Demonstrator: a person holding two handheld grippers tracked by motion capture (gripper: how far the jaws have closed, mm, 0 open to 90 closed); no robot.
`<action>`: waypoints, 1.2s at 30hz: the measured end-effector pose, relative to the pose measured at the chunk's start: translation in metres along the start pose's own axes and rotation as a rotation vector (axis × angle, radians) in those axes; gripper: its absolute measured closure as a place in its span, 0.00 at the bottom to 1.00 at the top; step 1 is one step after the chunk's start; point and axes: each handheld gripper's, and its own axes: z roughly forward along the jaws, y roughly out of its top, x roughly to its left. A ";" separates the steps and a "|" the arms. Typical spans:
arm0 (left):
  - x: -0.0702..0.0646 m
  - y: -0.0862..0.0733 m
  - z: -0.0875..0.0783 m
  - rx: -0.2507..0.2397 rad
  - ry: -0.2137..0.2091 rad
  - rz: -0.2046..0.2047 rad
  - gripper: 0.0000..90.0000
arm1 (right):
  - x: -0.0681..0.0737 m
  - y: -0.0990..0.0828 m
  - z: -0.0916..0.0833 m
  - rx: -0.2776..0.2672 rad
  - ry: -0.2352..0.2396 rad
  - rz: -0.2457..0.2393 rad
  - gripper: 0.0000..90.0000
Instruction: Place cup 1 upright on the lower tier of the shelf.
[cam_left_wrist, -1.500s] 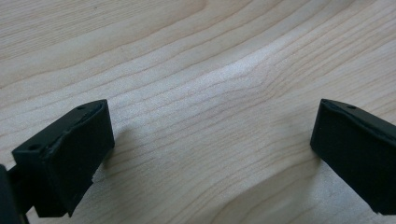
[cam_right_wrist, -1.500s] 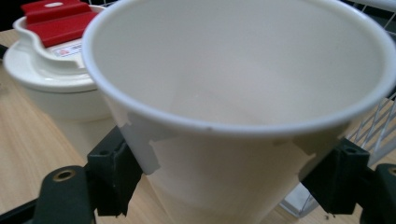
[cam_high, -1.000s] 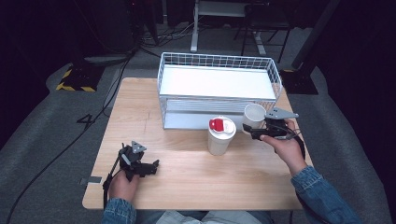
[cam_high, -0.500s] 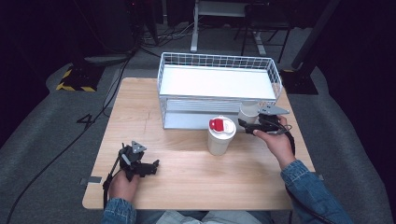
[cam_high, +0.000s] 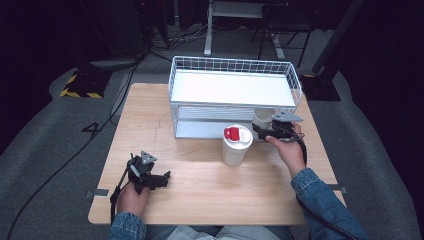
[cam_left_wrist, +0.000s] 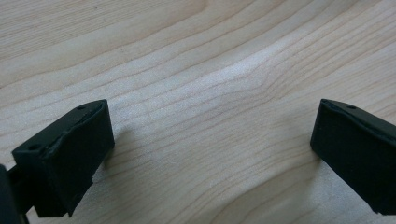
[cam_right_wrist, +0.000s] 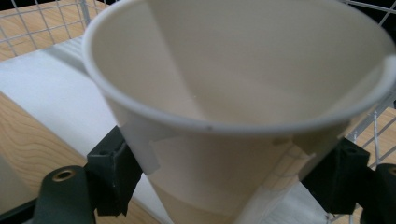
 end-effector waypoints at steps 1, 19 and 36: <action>0.000 0.000 0.000 0.001 -0.001 0.000 0.00 | 0.000 0.000 0.001 -0.003 -0.003 -0.005 0.25; 0.000 0.000 0.000 0.001 -0.001 0.000 0.00 | -0.004 -0.014 0.022 0.015 -0.016 0.066 0.25; 0.000 0.000 0.000 0.001 0.000 0.000 0.00 | -0.005 -0.017 0.029 0.027 -0.025 0.087 0.20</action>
